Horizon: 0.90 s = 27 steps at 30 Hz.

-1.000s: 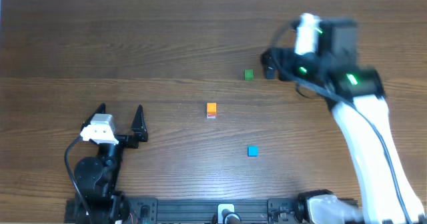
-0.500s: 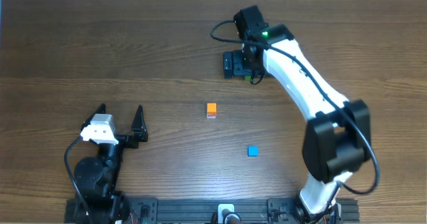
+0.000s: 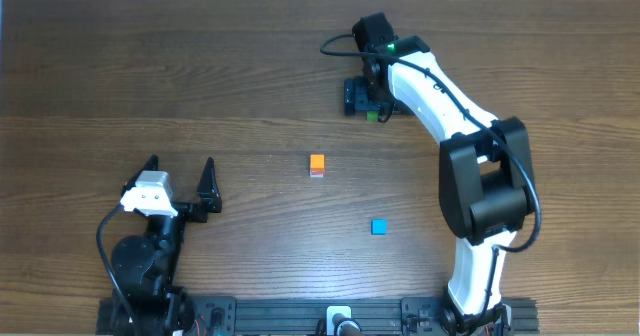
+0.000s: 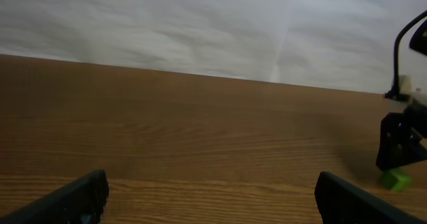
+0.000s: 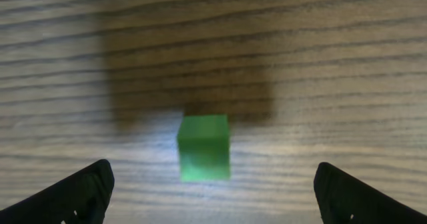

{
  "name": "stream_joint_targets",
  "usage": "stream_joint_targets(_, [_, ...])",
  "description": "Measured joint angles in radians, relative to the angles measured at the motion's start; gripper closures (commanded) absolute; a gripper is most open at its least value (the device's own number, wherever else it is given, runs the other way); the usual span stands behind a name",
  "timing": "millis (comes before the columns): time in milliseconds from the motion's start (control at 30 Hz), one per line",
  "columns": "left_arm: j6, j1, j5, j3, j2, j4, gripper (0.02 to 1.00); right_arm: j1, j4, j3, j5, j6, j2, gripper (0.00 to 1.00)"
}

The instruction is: Stack Cubes

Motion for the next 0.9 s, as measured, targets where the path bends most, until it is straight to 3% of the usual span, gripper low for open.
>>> stream_joint_targets(167, [0.0, 0.0, 0.0, 0.0, 0.0, 0.0, 0.018, -0.003, 0.016, 0.0, 0.0, -0.018, 0.04, 0.143])
stream_joint_targets(333, [0.0, 0.0, 0.0, 0.0, 0.0, 0.0, 0.018, -0.003, 0.021, 0.0, 0.0, -0.024, 0.048, 0.275])
stream_joint_targets(633, [0.0, 0.0, 0.0, 0.0, 0.0, 0.0, 0.018, -0.003, 0.023, 0.001, 0.0, -0.027, 0.057, 0.327])
stream_joint_targets(900, [0.0, 0.0, 0.0, 0.0, 0.0, 0.0, 0.018, -0.003, 0.031, 0.001, 0.0, -0.029, 0.075, 0.568])
